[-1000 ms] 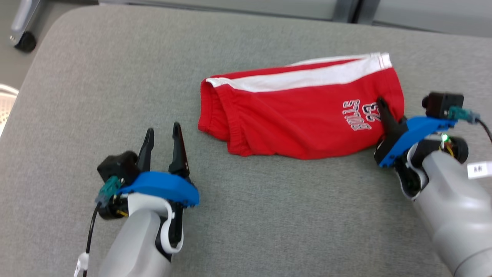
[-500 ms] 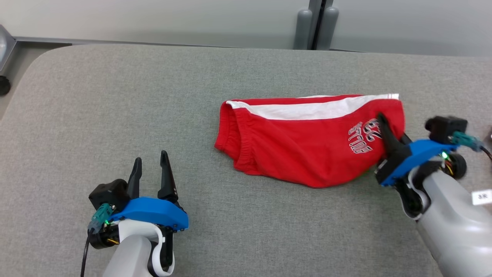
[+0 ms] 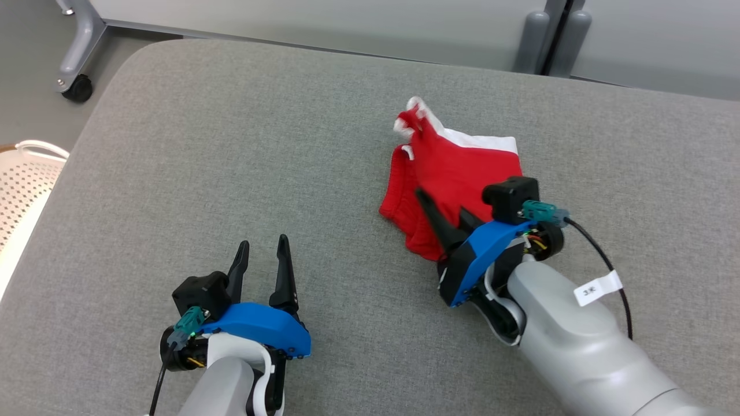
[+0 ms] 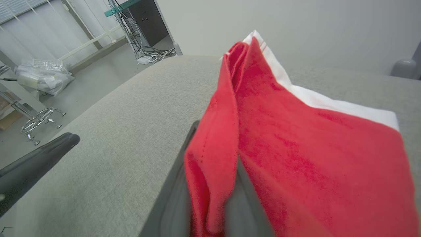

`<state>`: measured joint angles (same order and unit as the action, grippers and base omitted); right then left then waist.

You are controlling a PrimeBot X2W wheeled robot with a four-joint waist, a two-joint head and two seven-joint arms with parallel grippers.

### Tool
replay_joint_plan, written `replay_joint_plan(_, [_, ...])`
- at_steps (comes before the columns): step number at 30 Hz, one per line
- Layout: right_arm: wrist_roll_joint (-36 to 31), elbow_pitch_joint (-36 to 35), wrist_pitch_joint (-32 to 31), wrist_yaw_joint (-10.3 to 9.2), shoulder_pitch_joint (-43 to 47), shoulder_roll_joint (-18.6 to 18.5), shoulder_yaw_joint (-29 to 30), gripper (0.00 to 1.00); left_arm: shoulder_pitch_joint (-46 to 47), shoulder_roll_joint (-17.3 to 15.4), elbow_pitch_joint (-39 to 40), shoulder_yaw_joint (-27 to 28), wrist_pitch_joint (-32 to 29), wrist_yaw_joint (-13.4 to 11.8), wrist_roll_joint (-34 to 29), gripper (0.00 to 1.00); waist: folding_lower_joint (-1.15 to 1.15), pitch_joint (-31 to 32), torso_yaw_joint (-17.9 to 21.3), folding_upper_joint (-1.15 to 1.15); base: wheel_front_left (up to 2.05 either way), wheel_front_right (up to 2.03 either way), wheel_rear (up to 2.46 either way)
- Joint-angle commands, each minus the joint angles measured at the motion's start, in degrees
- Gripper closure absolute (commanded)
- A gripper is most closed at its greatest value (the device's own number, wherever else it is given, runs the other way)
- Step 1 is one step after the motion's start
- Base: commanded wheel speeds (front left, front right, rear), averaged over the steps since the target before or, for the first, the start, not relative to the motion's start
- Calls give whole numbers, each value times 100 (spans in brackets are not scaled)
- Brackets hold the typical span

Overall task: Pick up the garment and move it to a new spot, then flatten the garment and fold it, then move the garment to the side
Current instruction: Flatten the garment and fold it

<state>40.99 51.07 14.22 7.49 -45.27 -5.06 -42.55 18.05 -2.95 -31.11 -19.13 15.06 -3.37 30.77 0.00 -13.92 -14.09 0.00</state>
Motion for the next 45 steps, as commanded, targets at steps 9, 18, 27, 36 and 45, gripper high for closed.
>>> replay_joint_plan(9, [249,-616,102,1,155,196,-6,0,110,3,64,163,14,-174,-244,0,0,115,395,0,0,0,0])
replay_joint_plan(18, [-1475,-1175,100,1,1236,98,2614,0,-84,1,387,661,14,-463,-875,0,0,345,1152,0,0,0,0])
replay_joint_plan(27, [-2788,-1397,101,1,2208,205,3985,0,-498,1,419,1056,14,-542,-1396,0,0,672,1540,0,0,0,0])
replay_joint_plan(36, [-2639,-1319,101,1,2790,209,3793,0,-1009,5,318,1210,14,-478,-1524,0,0,1131,1556,0,0,0,0])
replay_joint_plan(45, [-2502,-1243,102,1,2929,208,3580,0,-1118,6,387,1044,14,-427,-1549,0,0,1119,1373,0,0,0,0])
